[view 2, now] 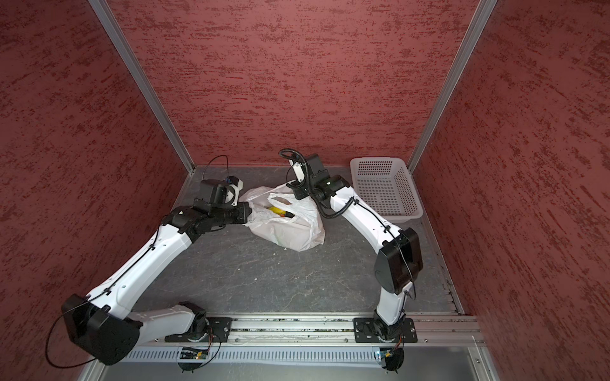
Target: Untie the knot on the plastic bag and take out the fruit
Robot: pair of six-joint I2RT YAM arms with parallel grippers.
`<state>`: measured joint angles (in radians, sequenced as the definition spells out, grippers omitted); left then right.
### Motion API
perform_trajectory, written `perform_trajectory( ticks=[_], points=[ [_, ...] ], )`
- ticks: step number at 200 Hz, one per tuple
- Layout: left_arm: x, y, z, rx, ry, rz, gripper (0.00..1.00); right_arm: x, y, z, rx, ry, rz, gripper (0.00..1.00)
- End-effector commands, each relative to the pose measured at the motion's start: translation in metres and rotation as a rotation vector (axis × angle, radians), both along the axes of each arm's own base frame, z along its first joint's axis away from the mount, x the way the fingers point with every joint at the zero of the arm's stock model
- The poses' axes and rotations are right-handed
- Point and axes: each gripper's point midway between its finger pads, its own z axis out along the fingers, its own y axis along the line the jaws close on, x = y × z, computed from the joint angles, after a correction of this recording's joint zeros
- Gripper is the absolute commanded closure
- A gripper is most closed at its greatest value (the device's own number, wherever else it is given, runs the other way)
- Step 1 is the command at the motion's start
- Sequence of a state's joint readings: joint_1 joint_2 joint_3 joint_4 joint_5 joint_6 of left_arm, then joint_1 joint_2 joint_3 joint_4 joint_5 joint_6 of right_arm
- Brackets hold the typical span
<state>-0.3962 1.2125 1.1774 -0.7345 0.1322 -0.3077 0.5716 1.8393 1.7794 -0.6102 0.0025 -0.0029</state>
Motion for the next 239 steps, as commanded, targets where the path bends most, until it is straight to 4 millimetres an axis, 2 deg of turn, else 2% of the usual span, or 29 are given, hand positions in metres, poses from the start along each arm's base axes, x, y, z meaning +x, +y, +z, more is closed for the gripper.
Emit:
perform_trajectory(
  ticks=[1, 12, 20, 29, 41, 57, 72, 88, 110, 142, 154, 191, 216, 239],
  points=[
    [-0.026, -0.003, 0.009, -0.049, 0.060, -0.031, 1.00, 0.030, -0.030, -0.007, -0.116, 0.001, -0.115, 0.93],
    [-0.030, -0.007, 0.015, -0.075, 0.058, -0.044, 1.00, 0.032, -0.026, -0.010, -0.124, 0.030, -0.104, 0.76],
    [-0.032, -0.008, 0.019, -0.091, 0.054, -0.049, 1.00, 0.030, -0.023, -0.010, -0.116, 0.050, -0.091, 0.67],
    [-0.032, -0.008, 0.023, -0.100, 0.045, -0.050, 1.00, 0.025, -0.021, -0.004, -0.087, 0.059, -0.081, 0.59],
    [-0.032, -0.008, 0.027, -0.115, 0.036, -0.050, 1.00, 0.013, -0.016, 0.011, -0.016, 0.071, -0.061, 0.40],
    [-0.029, -0.010, 0.033, -0.141, 0.033, -0.055, 1.00, -0.004, -0.014, 0.025, 0.065, 0.098, -0.055, 0.21],
    [-0.027, -0.013, 0.037, -0.157, 0.029, -0.063, 1.00, -0.016, -0.016, 0.024, 0.099, 0.131, -0.073, 0.10],
    [-0.025, -0.015, 0.040, -0.168, 0.024, -0.066, 1.00, -0.027, -0.020, 0.015, 0.090, 0.166, -0.097, 0.04],
    [-0.025, -0.016, 0.043, -0.177, 0.023, -0.071, 1.00, -0.037, -0.025, 0.006, 0.041, 0.195, -0.139, 0.02],
    [-0.025, -0.017, 0.042, -0.182, 0.030, -0.074, 1.00, -0.071, -0.013, 0.025, 0.080, 0.216, -0.177, 0.01],
    [-0.025, -0.018, 0.043, -0.190, 0.028, -0.074, 1.00, -0.085, -0.006, 0.027, 0.114, 0.260, -0.194, 0.02],
    [-0.025, -0.019, 0.049, -0.202, 0.015, -0.080, 1.00, -0.119, -0.002, -0.008, 0.035, 0.370, -0.371, 0.07],
    [-0.027, -0.021, 0.051, -0.207, 0.014, -0.094, 1.00, -0.122, -0.009, -0.022, -0.098, 0.316, -0.493, 0.10],
    [-0.029, -0.020, 0.051, -0.205, 0.015, -0.101, 1.00, -0.109, -0.021, -0.038, -0.205, 0.241, -0.586, 0.13]
  ],
)
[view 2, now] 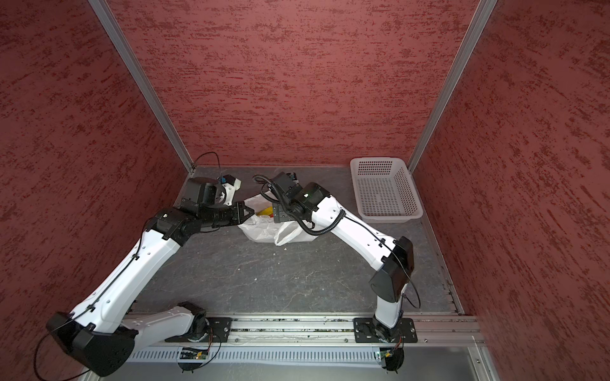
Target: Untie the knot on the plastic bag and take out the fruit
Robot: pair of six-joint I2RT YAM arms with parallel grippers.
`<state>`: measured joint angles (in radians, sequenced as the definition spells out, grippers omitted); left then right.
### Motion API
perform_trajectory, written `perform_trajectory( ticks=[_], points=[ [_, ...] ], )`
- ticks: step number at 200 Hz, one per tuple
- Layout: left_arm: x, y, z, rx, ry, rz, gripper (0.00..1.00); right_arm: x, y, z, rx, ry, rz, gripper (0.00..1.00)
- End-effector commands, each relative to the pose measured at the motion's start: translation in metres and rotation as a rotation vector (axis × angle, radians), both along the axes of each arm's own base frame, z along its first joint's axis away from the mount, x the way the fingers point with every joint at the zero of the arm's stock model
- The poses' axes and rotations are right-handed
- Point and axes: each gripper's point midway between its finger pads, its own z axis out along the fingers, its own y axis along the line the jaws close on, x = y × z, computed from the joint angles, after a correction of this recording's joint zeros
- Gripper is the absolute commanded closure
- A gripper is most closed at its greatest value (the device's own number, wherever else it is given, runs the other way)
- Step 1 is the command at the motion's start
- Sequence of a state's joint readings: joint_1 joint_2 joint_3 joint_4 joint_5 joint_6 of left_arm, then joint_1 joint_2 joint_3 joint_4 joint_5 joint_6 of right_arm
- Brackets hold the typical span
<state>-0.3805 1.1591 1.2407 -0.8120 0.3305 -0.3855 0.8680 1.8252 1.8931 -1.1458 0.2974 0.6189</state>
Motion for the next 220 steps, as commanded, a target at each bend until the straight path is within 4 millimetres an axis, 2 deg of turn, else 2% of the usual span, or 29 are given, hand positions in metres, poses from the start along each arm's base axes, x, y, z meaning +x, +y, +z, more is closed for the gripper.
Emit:
perform_trajectory(
  ticks=[1, 7, 27, 46, 55, 64, 83, 110, 126, 138, 156, 177, 200, 220],
  points=[
    [-0.001, -0.002, 0.016, -0.022, -0.038, -0.018, 1.00, 0.015, -0.037, -0.013, -0.195, -0.071, -0.191, 0.14],
    [-0.001, -0.001, 0.015, -0.019, -0.037, -0.020, 1.00, 0.018, -0.043, -0.013, -0.233, -0.085, -0.204, 0.19],
    [-0.002, 0.002, 0.011, -0.009, -0.033, -0.020, 1.00, 0.018, -0.066, -0.006, -0.359, -0.119, -0.239, 0.48],
    [-0.001, 0.006, 0.010, -0.015, -0.034, -0.014, 1.00, 0.013, -0.095, -0.002, -0.443, -0.125, -0.255, 0.65],
    [0.000, 0.008, 0.009, -0.018, -0.033, -0.011, 1.00, 0.012, -0.108, -0.001, -0.456, -0.124, -0.263, 0.71],
    [0.001, 0.009, 0.010, -0.022, -0.036, -0.007, 1.00, 0.012, -0.123, 0.001, -0.459, -0.123, -0.273, 0.82],
    [0.002, 0.011, 0.009, -0.022, -0.039, -0.012, 1.00, 0.015, -0.151, 0.014, -0.421, -0.138, -0.299, 0.99],
    [0.002, 0.010, 0.007, -0.011, -0.042, -0.028, 1.00, 0.021, -0.153, 0.031, -0.328, -0.157, -0.209, 1.00],
    [0.002, 0.008, 0.006, -0.009, -0.040, -0.037, 1.00, 0.020, -0.158, 0.029, -0.330, -0.136, -0.188, 1.00],
    [0.001, 0.006, 0.003, -0.011, -0.036, -0.049, 1.00, 0.019, -0.158, 0.020, -0.327, -0.111, -0.154, 1.00],
    [-0.002, -0.001, -0.005, -0.014, -0.014, -0.082, 1.00, 0.016, -0.149, -0.005, -0.265, -0.054, -0.097, 1.00],
    [-0.006, -0.007, -0.025, -0.023, 0.034, -0.114, 1.00, 0.008, -0.144, -0.048, -0.228, 0.033, -0.071, 1.00],
    [-0.009, -0.007, -0.042, -0.049, 0.063, -0.114, 1.00, -0.001, -0.154, -0.090, -0.249, 0.110, -0.106, 1.00],
    [-0.010, -0.008, -0.040, -0.069, 0.051, -0.127, 1.00, -0.001, -0.167, -0.105, -0.281, 0.122, -0.152, 1.00]
  ],
)
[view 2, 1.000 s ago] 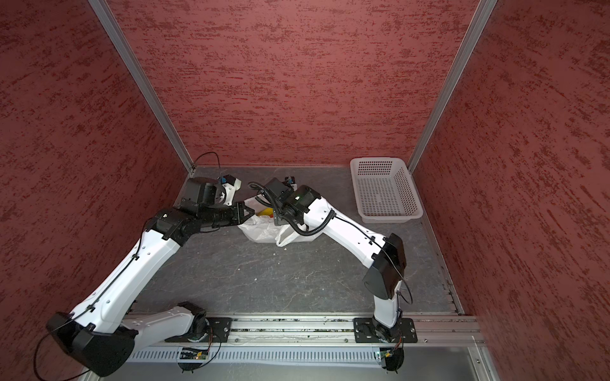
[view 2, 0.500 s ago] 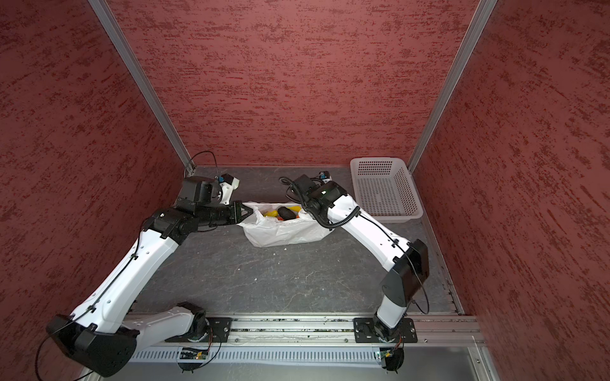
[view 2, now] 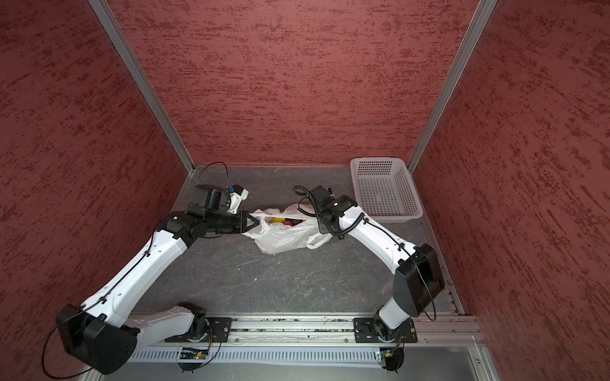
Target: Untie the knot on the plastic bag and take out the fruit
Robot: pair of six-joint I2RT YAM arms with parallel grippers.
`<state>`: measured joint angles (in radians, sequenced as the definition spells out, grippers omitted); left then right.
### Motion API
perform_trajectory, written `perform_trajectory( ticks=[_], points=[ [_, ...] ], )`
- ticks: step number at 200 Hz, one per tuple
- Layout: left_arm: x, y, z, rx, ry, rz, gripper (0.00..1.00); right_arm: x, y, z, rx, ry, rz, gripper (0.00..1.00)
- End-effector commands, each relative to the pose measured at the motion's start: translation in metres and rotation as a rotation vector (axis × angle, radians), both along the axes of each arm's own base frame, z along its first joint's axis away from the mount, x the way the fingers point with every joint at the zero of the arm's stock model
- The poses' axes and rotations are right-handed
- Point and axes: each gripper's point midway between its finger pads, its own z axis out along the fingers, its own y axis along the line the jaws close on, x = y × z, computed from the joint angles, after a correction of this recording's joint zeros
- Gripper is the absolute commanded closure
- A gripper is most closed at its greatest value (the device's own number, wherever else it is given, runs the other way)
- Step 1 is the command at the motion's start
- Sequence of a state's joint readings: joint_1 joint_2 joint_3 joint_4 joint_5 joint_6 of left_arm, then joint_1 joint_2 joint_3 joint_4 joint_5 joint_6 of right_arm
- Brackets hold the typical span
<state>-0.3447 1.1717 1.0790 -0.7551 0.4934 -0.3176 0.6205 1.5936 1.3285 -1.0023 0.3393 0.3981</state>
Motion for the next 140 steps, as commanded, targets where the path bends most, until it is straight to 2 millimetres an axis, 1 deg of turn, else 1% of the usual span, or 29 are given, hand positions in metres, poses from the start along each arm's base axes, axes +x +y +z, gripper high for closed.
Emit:
perform_trajectory(
  ticks=[1, 11, 21, 25, 34, 38, 40, 43, 45, 51, 52, 54, 58, 62, 66, 72, 84, 107, 122, 140],
  points=[
    [0.006, 0.001, 0.012, -0.038, -0.056, -0.002, 1.00, 0.005, -0.021, -0.016, -0.026, 0.004, -0.085, 1.00],
    [0.006, -0.001, 0.018, -0.049, -0.066, -0.018, 1.00, 0.008, -0.022, -0.011, -0.030, -0.003, -0.082, 1.00],
    [0.006, -0.005, 0.025, -0.063, -0.076, -0.037, 1.00, 0.013, -0.018, 0.002, -0.016, -0.023, -0.057, 1.00],
    [0.006, -0.007, 0.028, -0.069, -0.081, -0.046, 1.00, 0.015, -0.015, 0.009, -0.003, -0.032, -0.045, 0.93],
    [0.007, -0.010, 0.033, -0.075, -0.091, -0.057, 1.00, 0.018, -0.009, 0.026, 0.027, -0.060, -0.016, 0.74],
    [0.007, -0.010, 0.035, -0.078, -0.094, -0.060, 1.00, 0.019, -0.006, 0.035, 0.044, -0.072, 0.000, 0.67],
    [0.007, -0.011, 0.036, -0.080, -0.095, -0.063, 1.00, 0.019, -0.004, 0.037, 0.049, -0.073, 0.006, 0.66],
    [0.007, -0.012, 0.037, -0.082, -0.096, -0.065, 1.00, 0.020, -0.001, 0.045, 0.065, -0.086, 0.024, 0.61],
    [0.007, -0.012, 0.038, -0.084, -0.099, -0.066, 1.00, 0.020, -0.001, 0.047, 0.067, -0.089, 0.027, 0.60],
    [0.008, -0.013, 0.039, -0.085, -0.101, -0.069, 1.00, 0.021, 0.004, 0.061, 0.089, -0.106, 0.051, 0.52],
    [0.008, -0.013, 0.040, -0.086, -0.101, -0.067, 1.00, 0.020, 0.004, 0.060, 0.089, -0.100, 0.056, 0.51],
    [0.008, -0.013, 0.040, -0.087, -0.102, -0.066, 1.00, 0.021, 0.006, 0.066, 0.098, -0.111, 0.064, 0.49],
    [0.008, -0.013, 0.042, -0.090, -0.105, -0.067, 1.00, 0.020, 0.007, 0.069, 0.100, -0.108, 0.079, 0.46],
    [0.008, -0.014, 0.042, -0.091, -0.106, -0.069, 1.00, 0.020, 0.011, 0.078, 0.109, -0.119, 0.102, 0.41],
    [0.008, -0.014, 0.044, -0.093, -0.110, -0.070, 1.00, 0.020, 0.012, 0.082, 0.111, -0.124, 0.114, 0.39],
    [0.008, -0.014, 0.045, -0.095, -0.111, -0.070, 1.00, 0.020, 0.018, 0.093, 0.117, -0.136, 0.147, 0.33],
    [0.008, -0.014, 0.048, -0.097, -0.117, -0.071, 1.00, 0.020, 0.028, 0.107, 0.113, -0.150, 0.211, 0.24],
    [0.008, -0.015, 0.052, -0.098, -0.124, -0.076, 1.00, 0.024, 0.054, 0.126, 0.102, -0.175, 0.328, 0.11],
    [0.009, -0.016, 0.053, -0.100, -0.127, -0.078, 1.00, 0.026, 0.078, 0.133, 0.107, -0.192, 0.424, 0.02],
    [0.010, -0.016, 0.055, -0.106, -0.133, -0.077, 1.00, 0.027, 0.104, 0.128, 0.123, -0.200, 0.531, 0.01]
  ],
)
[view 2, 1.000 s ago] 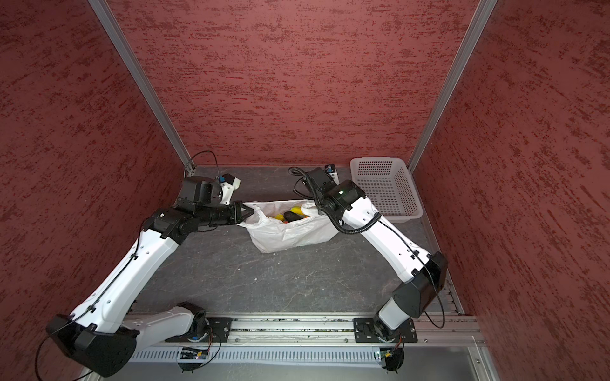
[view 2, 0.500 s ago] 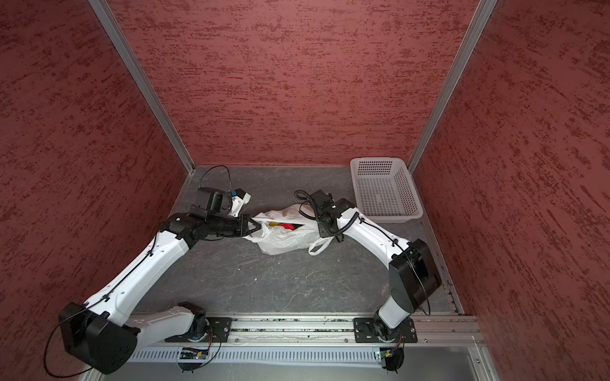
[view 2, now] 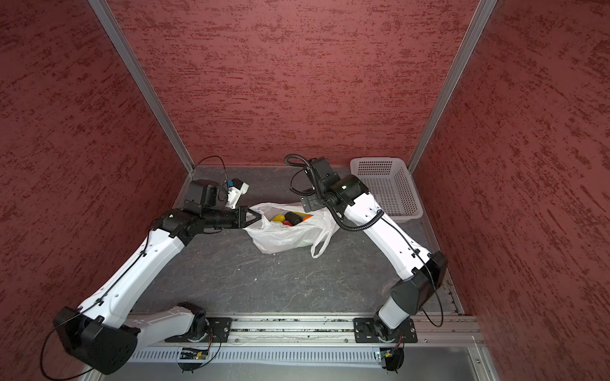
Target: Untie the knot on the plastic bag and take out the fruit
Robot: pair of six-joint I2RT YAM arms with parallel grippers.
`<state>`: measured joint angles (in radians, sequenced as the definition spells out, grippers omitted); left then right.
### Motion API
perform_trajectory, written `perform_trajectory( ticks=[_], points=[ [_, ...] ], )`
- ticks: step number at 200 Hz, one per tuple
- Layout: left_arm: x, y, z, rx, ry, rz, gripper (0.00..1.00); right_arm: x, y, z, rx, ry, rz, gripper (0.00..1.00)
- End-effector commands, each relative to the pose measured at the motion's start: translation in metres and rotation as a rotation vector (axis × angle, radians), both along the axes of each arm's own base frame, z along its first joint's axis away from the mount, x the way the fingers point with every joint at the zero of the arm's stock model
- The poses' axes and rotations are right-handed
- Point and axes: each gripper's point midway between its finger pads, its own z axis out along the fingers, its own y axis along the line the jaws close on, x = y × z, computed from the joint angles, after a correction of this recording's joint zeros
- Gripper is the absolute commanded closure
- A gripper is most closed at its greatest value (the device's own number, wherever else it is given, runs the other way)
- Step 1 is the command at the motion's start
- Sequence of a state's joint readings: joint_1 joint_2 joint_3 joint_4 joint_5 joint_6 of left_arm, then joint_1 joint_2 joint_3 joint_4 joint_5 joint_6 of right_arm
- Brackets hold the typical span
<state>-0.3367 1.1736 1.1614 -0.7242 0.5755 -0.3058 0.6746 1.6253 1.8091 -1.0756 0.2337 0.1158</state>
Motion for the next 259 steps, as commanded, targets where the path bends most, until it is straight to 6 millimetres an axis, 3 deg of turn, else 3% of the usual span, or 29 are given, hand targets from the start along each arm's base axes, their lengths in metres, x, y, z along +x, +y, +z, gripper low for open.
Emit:
perform_trajectory(
  ticks=[1, 45, 84, 93, 101, 120, 150, 174, 182, 194, 219, 238, 259],
  points=[
    [0.004, -0.003, 0.012, -0.019, -0.039, -0.018, 1.00, -0.006, 0.033, -0.020, -0.058, 0.033, 0.192, 0.02],
    [0.003, -0.002, 0.012, -0.019, -0.040, -0.020, 1.00, 0.004, 0.071, -0.047, -0.049, 0.030, 0.361, 0.01],
    [0.001, -0.005, 0.012, -0.046, -0.040, -0.042, 1.00, 0.046, 0.075, -0.075, -0.145, -0.046, 0.324, 0.02],
    [0.001, -0.005, 0.010, -0.054, -0.031, -0.043, 1.00, 0.054, 0.080, -0.076, -0.112, -0.055, 0.328, 0.18],
    [0.001, -0.003, 0.008, -0.061, -0.028, -0.042, 1.00, 0.059, 0.082, -0.074, -0.078, -0.053, 0.330, 0.46],
    [0.003, 0.003, -0.001, -0.070, -0.013, -0.022, 1.00, 0.058, 0.081, -0.071, -0.029, -0.031, 0.342, 0.99],
    [0.012, 0.018, -0.025, -0.078, 0.027, 0.044, 1.00, 0.039, 0.068, -0.063, -0.013, 0.013, 0.354, 1.00],
    [0.022, 0.026, -0.032, -0.058, 0.038, 0.095, 0.79, 0.031, 0.056, -0.057, -0.013, 0.076, 0.322, 1.00],
    [0.026, 0.027, -0.032, -0.045, 0.039, 0.108, 0.65, 0.027, 0.054, -0.055, -0.017, 0.108, 0.310, 1.00],
    [0.030, 0.031, -0.026, -0.021, 0.030, 0.131, 0.45, 0.025, 0.052, -0.056, -0.022, 0.159, 0.287, 1.00],
    [0.033, 0.044, -0.002, 0.038, -0.033, 0.208, 0.17, 0.022, 0.055, -0.058, -0.006, 0.249, 0.242, 1.00],
    [0.028, 0.054, 0.027, 0.042, -0.114, 0.278, 0.00, 0.023, 0.057, -0.057, 0.009, 0.278, 0.204, 1.00],
    [0.018, 0.055, 0.046, 0.061, -0.155, 0.304, 0.00, 0.028, 0.058, -0.052, 0.020, 0.291, 0.171, 1.00]
  ],
)
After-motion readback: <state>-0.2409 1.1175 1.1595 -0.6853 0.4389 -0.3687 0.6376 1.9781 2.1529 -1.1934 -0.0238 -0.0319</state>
